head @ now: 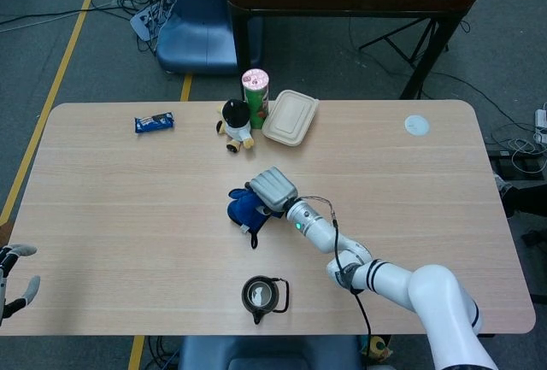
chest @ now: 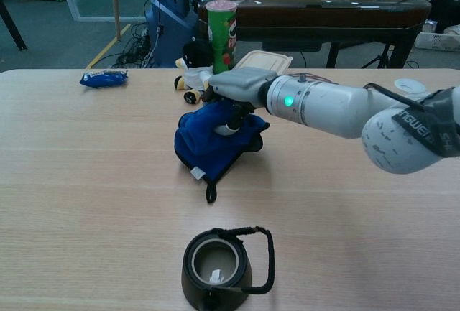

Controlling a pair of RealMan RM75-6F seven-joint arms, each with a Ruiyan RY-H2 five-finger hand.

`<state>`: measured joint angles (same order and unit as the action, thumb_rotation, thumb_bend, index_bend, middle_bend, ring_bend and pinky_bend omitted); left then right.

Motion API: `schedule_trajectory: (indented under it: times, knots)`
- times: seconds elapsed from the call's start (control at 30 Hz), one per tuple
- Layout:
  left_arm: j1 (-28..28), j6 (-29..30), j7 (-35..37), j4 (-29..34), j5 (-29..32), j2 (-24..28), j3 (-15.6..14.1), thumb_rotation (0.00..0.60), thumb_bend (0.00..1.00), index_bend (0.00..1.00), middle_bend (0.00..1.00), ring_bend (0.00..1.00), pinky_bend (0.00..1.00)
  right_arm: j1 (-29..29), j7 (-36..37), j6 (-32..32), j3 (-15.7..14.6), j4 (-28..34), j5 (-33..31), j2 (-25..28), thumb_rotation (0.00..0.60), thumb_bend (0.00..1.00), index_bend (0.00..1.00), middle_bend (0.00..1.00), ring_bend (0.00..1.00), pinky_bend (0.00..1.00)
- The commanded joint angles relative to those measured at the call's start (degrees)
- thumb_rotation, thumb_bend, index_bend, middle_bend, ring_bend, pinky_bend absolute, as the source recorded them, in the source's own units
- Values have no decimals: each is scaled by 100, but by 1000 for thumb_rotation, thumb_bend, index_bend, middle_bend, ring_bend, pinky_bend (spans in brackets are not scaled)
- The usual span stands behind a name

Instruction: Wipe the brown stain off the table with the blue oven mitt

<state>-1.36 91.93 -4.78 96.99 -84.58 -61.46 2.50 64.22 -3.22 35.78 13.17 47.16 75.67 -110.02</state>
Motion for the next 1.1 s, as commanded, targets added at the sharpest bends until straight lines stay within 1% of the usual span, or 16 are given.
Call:
schedule_trajectory:
  times: [0.03,0.2,0.23,0.33,0.47,0.63,0.83,0.97,1.1]
  knots:
    - [-10,4,10,3,4,10,0,600,301,349,320,258,260,180,-52,-102,-79,-336,98,-302,600,510,592,517,477,646]
    - [-34,16,34,4,14,28,-4,600,301,349,320,258,260,294,-67,-159,-171,-757,191,-620,600,509,592,511,465,631]
    - [-37,18,37,8,11,33,-4,600,301,349,320,257,260,316,-122,-155,-237,-874,260,-678,600,509,593,510,465,631]
    - [-49,26,48,7,6,38,-7,600,300,350,320,257,261,320,-169,-114,-352,-1125,374,-816,600,509,592,509,464,630]
    - [-52,22,51,7,-2,36,-8,600,300,349,320,258,260,320,-160,-153,-412,-1398,418,-938,600,509,592,509,463,629]
    - [-61,26,50,4,-8,34,-10,600,302,349,320,258,260,305,-104,-171,-381,-1678,390,-1004,600,509,592,508,459,627]
    - [-56,6,23,11,-19,26,-14,600,301,350,320,257,260,319,-95,-295,-272,-2058,268,-1046,600,509,592,508,454,622]
    - [-57,5,7,13,-19,22,-12,600,301,350,320,257,260,386,-130,-451,-170,-2369,151,-1156,600,508,593,507,448,617]
    - [-66,0,11,14,4,29,-8,600,301,350,320,258,260,467,-110,-540,-129,-2507,119,-1277,600,508,592,507,447,617]
